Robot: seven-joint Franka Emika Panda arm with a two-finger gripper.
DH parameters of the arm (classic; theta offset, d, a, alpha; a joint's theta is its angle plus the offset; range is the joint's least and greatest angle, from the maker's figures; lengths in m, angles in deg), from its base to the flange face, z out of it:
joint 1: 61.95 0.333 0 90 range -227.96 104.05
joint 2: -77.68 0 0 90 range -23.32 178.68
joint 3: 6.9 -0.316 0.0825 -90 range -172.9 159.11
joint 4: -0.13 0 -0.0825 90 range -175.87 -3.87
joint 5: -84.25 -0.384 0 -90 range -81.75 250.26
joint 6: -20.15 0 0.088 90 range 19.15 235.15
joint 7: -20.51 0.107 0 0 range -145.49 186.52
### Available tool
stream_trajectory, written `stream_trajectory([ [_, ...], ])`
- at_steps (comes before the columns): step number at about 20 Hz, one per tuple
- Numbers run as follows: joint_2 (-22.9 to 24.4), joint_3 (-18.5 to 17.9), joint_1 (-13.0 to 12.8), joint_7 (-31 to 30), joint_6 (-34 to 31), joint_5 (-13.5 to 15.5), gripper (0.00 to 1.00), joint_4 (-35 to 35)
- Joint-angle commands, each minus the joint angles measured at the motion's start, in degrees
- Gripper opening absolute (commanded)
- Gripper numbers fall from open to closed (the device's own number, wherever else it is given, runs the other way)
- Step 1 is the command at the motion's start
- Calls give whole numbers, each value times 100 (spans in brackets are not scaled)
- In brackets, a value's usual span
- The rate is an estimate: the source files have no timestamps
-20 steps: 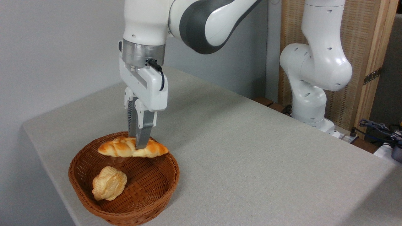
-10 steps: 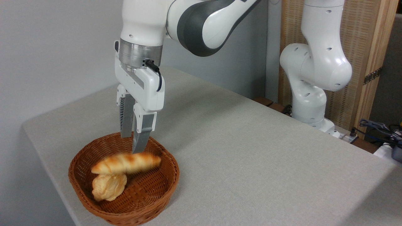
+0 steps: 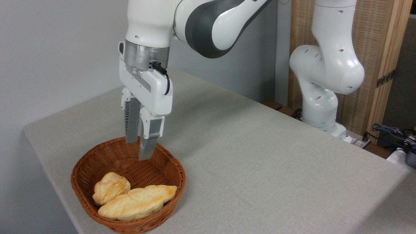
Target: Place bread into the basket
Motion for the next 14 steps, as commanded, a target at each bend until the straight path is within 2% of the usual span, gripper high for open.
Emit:
stream_trajectory([
  [1,266,-239,-1,-52,-958,97,99,57],
  [6,372,-345,-1,-61,-1434,18,99,161],
  [14,372,-776,-1,9,-2392,-78,100,567],
])
